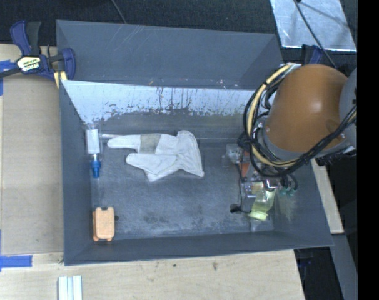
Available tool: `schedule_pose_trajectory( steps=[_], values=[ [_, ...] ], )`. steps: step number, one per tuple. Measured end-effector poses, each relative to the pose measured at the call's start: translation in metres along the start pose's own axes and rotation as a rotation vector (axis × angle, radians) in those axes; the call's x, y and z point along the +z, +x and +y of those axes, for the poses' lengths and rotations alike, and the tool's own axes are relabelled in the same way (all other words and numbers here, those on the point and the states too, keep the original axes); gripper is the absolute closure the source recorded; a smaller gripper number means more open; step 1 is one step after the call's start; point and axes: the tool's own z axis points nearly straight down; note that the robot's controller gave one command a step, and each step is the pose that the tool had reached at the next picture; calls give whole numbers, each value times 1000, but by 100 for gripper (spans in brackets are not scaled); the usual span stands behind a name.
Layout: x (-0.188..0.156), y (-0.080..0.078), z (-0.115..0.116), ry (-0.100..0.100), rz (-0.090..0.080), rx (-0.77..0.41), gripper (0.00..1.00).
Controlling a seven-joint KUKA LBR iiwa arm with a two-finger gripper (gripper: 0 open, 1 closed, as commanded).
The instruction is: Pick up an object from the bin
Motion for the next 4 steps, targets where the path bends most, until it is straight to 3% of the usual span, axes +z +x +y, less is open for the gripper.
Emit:
schedule_pose_trajectory(
  steps=[1, 2, 3, 4],
  values=[
    [-5, -1, 0, 0, -9, 0, 0],
    [53, -47, -45, 2, -16, -112, 0],
    [58, -27, -118, 2, -7, -47, 0],
    [74, -69, -114, 1, -7, -373, 0]
  ],
)
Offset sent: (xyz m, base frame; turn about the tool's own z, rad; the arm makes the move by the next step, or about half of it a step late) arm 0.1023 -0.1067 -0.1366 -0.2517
